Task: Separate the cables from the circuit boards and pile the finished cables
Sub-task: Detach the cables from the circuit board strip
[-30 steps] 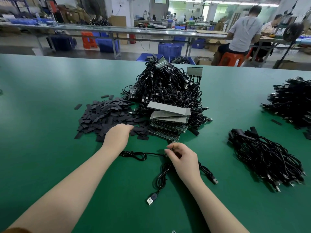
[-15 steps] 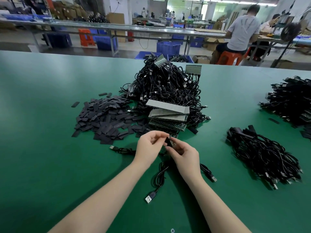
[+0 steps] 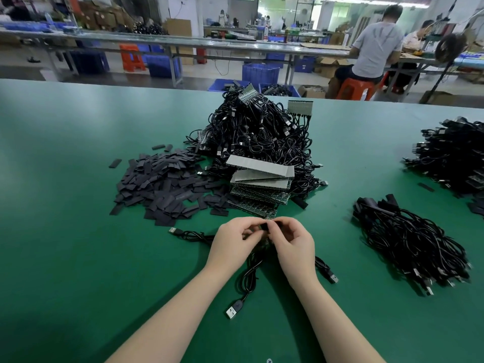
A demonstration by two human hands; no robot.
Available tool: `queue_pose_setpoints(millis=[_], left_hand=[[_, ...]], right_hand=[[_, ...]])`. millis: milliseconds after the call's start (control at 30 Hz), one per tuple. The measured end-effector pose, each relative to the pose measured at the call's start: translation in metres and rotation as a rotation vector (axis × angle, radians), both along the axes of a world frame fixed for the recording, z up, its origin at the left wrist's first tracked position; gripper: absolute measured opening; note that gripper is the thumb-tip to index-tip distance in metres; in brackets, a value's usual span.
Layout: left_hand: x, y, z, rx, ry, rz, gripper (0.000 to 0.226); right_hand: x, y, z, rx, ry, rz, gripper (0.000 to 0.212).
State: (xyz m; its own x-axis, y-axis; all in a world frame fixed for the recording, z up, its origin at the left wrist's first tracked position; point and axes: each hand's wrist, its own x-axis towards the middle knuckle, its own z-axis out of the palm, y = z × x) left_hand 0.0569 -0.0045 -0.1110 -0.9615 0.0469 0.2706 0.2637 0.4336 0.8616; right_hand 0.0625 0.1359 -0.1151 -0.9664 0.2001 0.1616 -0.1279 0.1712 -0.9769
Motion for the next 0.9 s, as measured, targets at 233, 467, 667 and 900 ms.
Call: queue_pose_setpoints(millis=[233,467,667,900], left_hand=[[-0.0015,-0.0012,-0.0002,-0.104,-0.017,0.004,0.029],[-0.0018,0.0,-0.0005,-0.185,-0.001,-0.048,0.033],[-0.0024,0.0048,0.0001,-0.364,0.029,-0.131,0.027],[-0.0077,0.0015,0.0005,-0.393,0.033,-0.172,0.025]], right_hand=[[0.0049,0.0008,0.0055,-0.171,-0.026,0.072,0.018],[0.0068,0.001,0.009,-0.237,-0.029,0.099,0.025],[0.0053,0.0042,0.0089,-0.269,-0.01,0.0,0.026],[0.006,0.0043,0.0084,-0.269,-0.031,-0.037,0.017]])
